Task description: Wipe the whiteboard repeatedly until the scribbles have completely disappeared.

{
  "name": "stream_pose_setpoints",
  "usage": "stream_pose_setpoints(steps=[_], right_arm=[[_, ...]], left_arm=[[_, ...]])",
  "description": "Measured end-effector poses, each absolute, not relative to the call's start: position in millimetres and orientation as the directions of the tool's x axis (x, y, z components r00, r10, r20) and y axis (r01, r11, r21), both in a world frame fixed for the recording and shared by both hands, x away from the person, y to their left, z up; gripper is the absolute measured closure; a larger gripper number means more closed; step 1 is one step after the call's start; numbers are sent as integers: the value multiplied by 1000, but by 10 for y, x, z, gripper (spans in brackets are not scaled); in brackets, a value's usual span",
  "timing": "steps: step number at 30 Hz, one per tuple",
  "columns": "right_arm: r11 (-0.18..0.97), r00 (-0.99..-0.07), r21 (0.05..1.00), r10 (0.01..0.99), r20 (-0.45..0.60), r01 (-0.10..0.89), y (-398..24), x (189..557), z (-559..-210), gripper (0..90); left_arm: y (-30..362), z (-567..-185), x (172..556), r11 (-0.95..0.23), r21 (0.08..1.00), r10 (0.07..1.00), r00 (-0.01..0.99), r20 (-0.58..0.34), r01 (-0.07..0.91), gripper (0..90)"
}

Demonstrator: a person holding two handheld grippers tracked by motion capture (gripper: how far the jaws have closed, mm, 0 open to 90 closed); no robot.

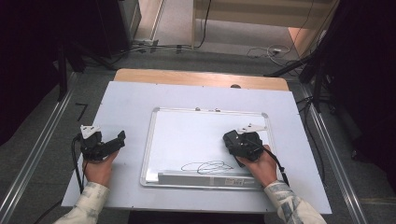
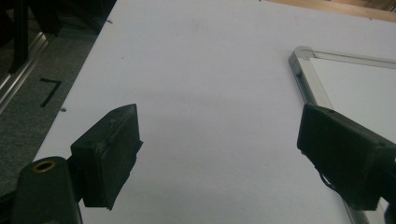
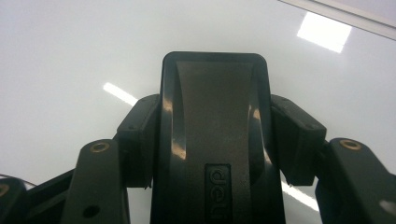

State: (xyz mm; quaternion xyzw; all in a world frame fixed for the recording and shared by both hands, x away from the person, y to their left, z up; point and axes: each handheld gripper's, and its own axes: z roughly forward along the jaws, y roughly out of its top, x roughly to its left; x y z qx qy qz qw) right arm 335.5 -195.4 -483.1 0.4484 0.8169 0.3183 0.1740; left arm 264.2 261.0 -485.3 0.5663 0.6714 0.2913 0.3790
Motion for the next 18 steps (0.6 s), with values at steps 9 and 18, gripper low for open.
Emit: stream_pose_setpoints(steps=[9,18], right_arm=[[432,-557,655,830,-21,620,-1909,3354,-4857,385],[446,-559,657,828,-46,607,-1894,3343,-4859,385]], left_arm=[[2610,-4849,2641,191,821,981,-70,-182,538,138],[2609,-4847,2642,190,821,981,-67,-184,539,138]])
